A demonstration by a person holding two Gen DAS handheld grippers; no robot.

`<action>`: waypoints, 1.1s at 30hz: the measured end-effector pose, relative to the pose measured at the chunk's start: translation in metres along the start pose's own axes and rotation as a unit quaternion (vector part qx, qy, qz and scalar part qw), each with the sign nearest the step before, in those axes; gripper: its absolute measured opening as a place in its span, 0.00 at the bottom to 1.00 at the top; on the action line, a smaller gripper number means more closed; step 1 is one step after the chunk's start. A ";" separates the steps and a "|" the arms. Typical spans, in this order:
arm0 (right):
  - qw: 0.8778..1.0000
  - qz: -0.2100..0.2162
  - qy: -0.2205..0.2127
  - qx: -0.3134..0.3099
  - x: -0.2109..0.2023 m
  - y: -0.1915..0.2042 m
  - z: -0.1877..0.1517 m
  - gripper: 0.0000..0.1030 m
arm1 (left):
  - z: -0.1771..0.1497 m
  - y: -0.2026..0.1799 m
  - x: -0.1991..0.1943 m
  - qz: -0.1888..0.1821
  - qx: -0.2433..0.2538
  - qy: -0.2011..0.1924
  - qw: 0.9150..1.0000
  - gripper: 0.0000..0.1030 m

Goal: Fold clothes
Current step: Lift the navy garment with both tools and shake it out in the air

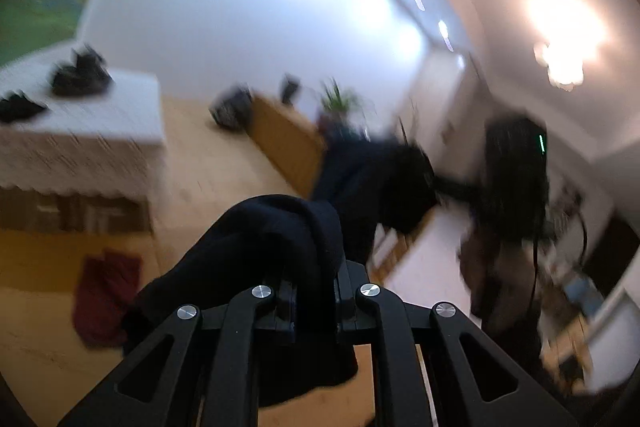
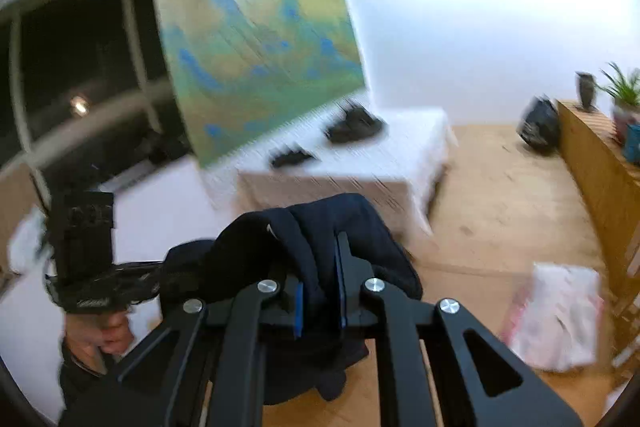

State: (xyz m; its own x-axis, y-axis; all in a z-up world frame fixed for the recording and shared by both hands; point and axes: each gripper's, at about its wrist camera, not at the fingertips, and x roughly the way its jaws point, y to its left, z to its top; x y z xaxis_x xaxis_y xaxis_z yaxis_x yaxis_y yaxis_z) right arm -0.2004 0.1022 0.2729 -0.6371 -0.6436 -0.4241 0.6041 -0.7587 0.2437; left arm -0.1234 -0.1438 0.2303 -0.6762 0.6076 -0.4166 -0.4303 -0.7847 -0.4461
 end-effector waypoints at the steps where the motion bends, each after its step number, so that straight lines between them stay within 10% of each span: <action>1: 1.000 -0.009 0.011 0.008 0.002 -0.012 -0.011 0.11 | -0.012 0.002 0.014 -0.014 -0.007 0.017 1.000 0.11; 7: 0.993 -0.008 0.060 0.104 0.018 -0.093 -0.086 0.11 | -0.089 0.024 0.083 -0.067 -0.053 0.091 0.992 0.11; 14: 0.978 0.033 0.047 0.201 -0.026 -0.159 -0.148 0.11 | -0.113 0.051 0.086 -0.075 -0.113 0.075 0.988 0.11; 25: 0.978 0.044 -0.074 0.189 -0.096 -0.142 -0.053 0.11 | 0.010 0.007 0.032 -0.056 -0.072 -0.031 0.995 0.11; 33: 0.981 0.047 -0.103 0.160 -0.112 -0.125 -0.017 0.11 | 0.028 0.010 0.026 -0.046 -0.049 -0.037 0.997 0.12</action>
State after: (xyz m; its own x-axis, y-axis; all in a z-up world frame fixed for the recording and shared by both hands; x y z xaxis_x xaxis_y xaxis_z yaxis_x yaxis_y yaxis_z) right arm -0.1970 0.2706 0.2750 -0.6880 -0.6947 -0.2098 0.5052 -0.6661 0.5488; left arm -0.1617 -0.1389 0.2369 -0.6800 0.6635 -0.3121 -0.4348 -0.7076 -0.5570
